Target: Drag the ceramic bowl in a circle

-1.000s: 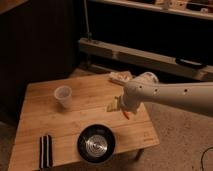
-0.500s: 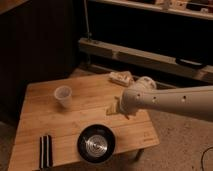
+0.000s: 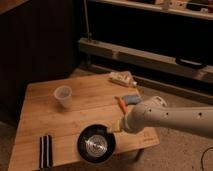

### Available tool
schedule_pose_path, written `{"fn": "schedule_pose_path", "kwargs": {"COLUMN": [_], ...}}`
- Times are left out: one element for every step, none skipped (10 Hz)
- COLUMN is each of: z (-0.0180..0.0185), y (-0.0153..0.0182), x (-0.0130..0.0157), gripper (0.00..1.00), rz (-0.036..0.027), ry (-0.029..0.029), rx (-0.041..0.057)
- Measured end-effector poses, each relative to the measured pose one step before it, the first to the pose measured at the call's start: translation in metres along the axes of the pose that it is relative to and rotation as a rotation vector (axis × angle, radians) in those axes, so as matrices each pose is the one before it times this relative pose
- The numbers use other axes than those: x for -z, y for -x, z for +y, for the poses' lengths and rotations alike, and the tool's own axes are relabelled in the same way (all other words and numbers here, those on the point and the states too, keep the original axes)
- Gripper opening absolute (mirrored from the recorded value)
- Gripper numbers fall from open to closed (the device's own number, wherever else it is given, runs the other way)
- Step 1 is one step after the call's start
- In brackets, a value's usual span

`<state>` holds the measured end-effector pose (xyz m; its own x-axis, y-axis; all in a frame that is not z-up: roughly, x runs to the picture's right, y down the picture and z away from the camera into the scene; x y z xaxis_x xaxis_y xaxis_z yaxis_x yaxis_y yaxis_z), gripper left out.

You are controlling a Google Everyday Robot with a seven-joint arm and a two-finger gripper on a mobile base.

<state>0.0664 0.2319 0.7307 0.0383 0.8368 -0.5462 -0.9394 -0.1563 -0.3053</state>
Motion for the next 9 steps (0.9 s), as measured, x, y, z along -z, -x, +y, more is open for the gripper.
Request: {"fn": "schedule_pose_path", "kwargs": {"z": [0.00270,0.00443,0.00550,0.00529,0.00687,0.00681,0.00981,0.00116,-0.00199], "y": [-0.00684,-0.00749,-0.00444,-0.00334,-0.00356,-0.00045,0.00126,-0.00026,0.00020], "x": [-0.01665,-0.01617,-0.00763,-0.00690,-0.01023,-0.00730,-0.00774,-0.00320,0.00330], "gripper": [0.80,0.80,0.80,0.80,0.80,0.76,0.65,0.55,0.45], "rz": [0.02552,0.02761,0.01854,0.01784,0.02369,0.01407,0.01610,0.00893,-0.00355], "ry": [0.01917,0.02072,0.01302,0.01141,0.01718,0.01272,0.01454,0.00810,-0.00501], "rx": [0.00095,0.00262,0.00408,0.00433,0.00556,0.00933,0.01268,-0.00575,0.00613]}}
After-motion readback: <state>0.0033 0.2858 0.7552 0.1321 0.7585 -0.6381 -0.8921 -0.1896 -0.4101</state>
